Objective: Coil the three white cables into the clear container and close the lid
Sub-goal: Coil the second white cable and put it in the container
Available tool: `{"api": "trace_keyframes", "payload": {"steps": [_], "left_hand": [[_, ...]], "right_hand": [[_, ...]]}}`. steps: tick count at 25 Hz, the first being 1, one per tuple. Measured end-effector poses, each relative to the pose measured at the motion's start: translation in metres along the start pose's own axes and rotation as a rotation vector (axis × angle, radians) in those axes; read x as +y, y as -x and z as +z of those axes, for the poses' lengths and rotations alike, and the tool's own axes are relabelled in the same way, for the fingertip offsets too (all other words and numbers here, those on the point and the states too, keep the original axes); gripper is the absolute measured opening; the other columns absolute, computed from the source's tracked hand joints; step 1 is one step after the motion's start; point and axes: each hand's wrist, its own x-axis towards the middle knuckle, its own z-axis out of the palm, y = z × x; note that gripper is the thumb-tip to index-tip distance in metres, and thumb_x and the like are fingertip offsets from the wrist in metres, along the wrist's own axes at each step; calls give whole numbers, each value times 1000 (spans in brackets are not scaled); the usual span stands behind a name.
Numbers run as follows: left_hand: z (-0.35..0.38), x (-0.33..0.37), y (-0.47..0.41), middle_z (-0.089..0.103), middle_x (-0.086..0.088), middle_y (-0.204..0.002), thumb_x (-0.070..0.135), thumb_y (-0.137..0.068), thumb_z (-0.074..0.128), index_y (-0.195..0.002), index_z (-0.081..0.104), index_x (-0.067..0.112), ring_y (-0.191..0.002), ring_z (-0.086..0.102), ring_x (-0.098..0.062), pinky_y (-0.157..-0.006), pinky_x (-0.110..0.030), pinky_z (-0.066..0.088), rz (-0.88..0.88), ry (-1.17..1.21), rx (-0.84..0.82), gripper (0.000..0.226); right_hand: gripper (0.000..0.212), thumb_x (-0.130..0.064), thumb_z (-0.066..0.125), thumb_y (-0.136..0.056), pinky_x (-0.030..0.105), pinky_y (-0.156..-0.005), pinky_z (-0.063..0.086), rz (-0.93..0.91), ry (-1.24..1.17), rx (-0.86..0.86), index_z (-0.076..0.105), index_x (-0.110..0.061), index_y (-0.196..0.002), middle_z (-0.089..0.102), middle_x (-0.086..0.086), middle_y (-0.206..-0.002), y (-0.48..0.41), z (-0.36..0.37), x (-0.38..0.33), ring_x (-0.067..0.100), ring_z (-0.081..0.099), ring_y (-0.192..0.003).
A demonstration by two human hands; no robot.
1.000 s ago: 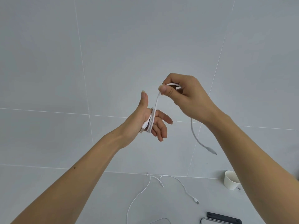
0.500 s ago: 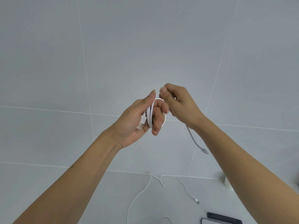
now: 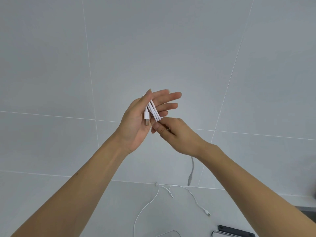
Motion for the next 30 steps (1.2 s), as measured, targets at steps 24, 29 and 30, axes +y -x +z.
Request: {"api": "trace_keyframes", "payload": {"steps": [24,29,30], "left_hand": [[1,-3,2,65,-13,-59,75,-81,-5,-79,66,3,-56,59,-25,-64,-22,47,-245,-405,-234,101],[4,-1,4,48,0,-39,68,-90,2,-74,54,6,-42,50,-16,-60,-21,44,-220,-222,-287,83],[3,-2,5,43,3,-37,65,-91,5,-75,53,6,-39,48,-15,-63,-23,44,-218,-203,-293,78]], "right_hand": [[16,-31,62,-95,22,-64,43,-106,22,260,64,-21,-82,58,6,-82,-4,-64,-37,16,56,-70],[25,-21,50,-103,31,-68,57,-45,-320,157,58,-13,-81,70,3,-80,-6,-53,-35,18,71,-78],[26,-19,48,-104,29,-63,55,-29,-373,139,55,-12,-80,66,5,-73,-5,-49,-35,16,69,-69]]}}
